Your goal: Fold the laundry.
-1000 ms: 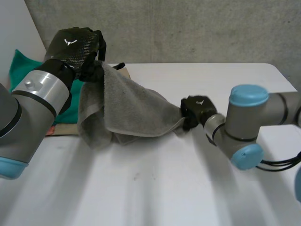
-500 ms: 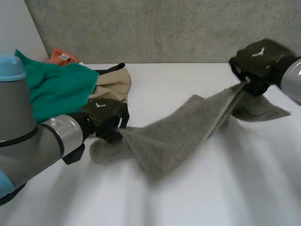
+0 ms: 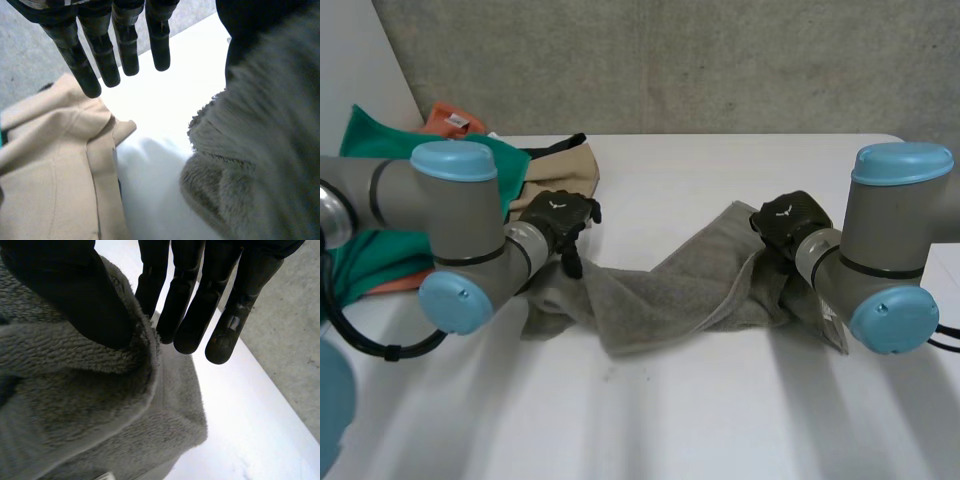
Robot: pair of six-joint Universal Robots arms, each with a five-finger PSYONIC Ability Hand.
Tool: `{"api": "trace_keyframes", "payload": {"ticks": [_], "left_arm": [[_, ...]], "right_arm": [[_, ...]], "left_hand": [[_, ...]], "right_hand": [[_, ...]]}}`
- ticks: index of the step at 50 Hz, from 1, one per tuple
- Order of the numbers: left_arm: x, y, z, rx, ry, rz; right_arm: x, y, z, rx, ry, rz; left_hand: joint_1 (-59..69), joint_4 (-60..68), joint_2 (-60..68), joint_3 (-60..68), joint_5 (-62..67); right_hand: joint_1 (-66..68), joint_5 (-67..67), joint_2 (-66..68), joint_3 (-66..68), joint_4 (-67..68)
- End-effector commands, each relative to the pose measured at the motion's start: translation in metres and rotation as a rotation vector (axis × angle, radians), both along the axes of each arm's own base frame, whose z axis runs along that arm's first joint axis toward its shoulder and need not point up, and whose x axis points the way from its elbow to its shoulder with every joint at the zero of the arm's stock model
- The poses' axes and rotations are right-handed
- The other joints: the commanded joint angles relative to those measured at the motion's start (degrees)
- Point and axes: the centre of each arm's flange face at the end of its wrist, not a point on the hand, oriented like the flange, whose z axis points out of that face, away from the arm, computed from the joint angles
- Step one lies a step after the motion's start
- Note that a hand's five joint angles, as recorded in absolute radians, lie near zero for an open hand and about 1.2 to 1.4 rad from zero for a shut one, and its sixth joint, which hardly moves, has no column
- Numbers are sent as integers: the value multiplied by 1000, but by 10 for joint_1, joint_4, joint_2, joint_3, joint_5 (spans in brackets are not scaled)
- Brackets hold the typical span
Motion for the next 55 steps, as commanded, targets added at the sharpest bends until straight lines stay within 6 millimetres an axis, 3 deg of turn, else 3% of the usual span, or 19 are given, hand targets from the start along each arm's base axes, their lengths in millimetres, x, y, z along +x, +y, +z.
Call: {"api": "trace_keyframes", "payload": {"ticks": [1, 7, 12, 14, 20, 31, 34, 36, 41, 43, 47, 51, 55], "left_arm": [[24, 61, 55, -39, 47, 7], [32, 107, 60, -63, 88, -34], [8, 145, 19, 5, 47, -152], [1, 150, 8, 23, 35, -179], [-18, 142, -26, 56, -1, -198], [-22, 117, -46, -54, -181, -129], [-21, 114, -44, -79, -199, -123], [-24, 114, -43, -95, -185, -128], [-25, 115, -27, -139, -153, -125], [-23, 115, -2, -182, -117, -114], [-16, 118, 26, -208, -80, -100], [-11, 110, 37, -187, -78, -101], [-10, 96, 42, -163, -63, -111]], "right_arm": [[-8, 10, 11, 22, -42, -21], [-9, 14, 15, 21, -48, -20], [-10, 16, 13, 31, -40, -25], [-11, 17, 12, 36, -37, -27], [-12, 21, 8, 53, -33, -22], [-15, 27, 2, 75, -23, -20], [-16, 28, 0, 82, -20, -22], [-17, 28, -1, 88, -17, -23], [-20, 31, 7, 85, 15, -16], [-23, 38, 21, 78, 58, 2], [-28, 54, 34, 100, 168, 59], [-26, 60, 38, 104, 214, 108], [-19, 46, 36, 58, 123, 99]], "left_hand": [[6, 10, 5, 2, 6], [30, 33, 28, 25, 30], [33, 37, 32, 29, 33], [33, 37, 32, 29, 33], [50, 53, 48, 46, 50], [154, 157, 152, 150, 154], [332, 336, 331, 328, 332], [561, 564, 559, 556, 561], [571, 575, 570, 567, 571], [571, 575, 570, 567, 571], [571, 575, 570, 567, 571], [571, 575, 570, 567, 571], [571, 575, 570, 567, 571]], "right_hand": [[237, 130, 133, 120, 120], [237, 130, 133, 120, 120], [237, 130, 133, 120, 120], [237, 130, 133, 120, 120], [237, 130, 133, 120, 120], [237, 130, 133, 120, 120], [237, 130, 133, 120, 120], [237, 130, 133, 120, 120], [237, 130, 133, 120, 120], [237, 130, 133, 120, 120], [237, 130, 133, 120, 120], [237, 130, 133, 120, 120], [237, 130, 133, 120, 120]]}}
